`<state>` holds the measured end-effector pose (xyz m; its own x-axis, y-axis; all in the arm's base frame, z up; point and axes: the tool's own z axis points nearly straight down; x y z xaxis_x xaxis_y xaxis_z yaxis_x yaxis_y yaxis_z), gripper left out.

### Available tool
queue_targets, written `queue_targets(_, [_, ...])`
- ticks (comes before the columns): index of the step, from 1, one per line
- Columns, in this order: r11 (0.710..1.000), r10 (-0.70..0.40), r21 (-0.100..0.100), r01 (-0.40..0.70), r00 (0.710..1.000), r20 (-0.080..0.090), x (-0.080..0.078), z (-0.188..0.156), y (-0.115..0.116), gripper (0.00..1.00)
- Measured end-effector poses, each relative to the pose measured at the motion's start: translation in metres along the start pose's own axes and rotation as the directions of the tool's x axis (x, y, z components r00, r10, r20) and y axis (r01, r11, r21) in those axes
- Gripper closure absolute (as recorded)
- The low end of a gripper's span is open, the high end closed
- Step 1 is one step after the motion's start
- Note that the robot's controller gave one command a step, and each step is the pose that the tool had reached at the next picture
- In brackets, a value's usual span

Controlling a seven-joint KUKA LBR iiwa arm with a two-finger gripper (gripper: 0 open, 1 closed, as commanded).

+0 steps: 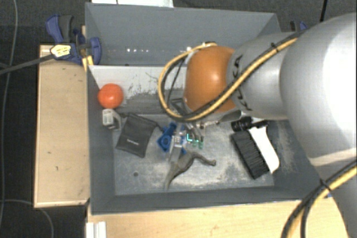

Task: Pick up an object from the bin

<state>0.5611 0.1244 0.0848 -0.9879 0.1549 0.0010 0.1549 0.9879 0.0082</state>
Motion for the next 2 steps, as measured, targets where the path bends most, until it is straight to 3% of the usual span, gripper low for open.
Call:
queue_targets(1, [1.000,0.023,-0.003,-0.023,1.000,-0.001,-0.0050,0.0099,-0.0039,1.00])
queue_targets(2, [1.000,0.024,-0.003,-0.024,1.000,-0.001,-0.0050,0.0099,-0.0040,1.00])
